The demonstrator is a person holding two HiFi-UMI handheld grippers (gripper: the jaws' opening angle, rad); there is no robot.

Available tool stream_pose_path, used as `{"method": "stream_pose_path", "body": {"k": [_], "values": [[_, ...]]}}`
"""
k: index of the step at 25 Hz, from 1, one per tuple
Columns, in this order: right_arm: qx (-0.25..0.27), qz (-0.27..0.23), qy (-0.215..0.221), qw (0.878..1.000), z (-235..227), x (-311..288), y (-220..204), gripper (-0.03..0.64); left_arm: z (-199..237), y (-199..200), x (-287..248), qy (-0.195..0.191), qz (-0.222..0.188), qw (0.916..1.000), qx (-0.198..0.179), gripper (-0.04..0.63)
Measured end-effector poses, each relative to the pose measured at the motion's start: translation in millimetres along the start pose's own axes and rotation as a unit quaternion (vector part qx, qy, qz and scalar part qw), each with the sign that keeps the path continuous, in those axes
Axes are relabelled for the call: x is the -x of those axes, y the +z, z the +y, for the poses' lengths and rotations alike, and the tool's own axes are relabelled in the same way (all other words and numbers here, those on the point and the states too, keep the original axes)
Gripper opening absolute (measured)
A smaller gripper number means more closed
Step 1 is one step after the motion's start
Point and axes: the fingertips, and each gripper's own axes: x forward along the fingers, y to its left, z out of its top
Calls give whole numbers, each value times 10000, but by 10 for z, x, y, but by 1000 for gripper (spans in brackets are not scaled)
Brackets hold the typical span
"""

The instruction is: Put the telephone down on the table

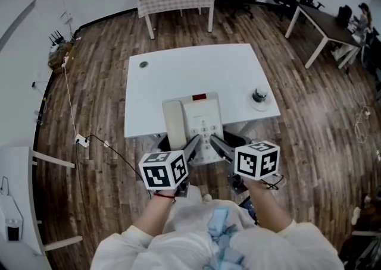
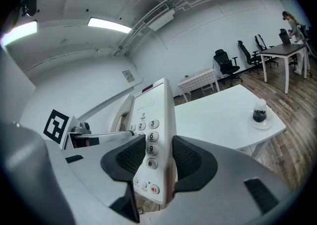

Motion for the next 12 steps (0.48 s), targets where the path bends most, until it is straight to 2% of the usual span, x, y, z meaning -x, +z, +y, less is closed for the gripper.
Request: {"method": "stream_pose_path", "body": {"k": [6, 12], "values": [[-20, 139, 56, 9999, -78, -285, 93, 190, 204, 101, -180, 81, 20, 9999, 97, 390], [-99, 160, 58, 9998, -95, -773, 240, 190, 605, 307, -425, 90, 85, 9999, 93, 390]]}}
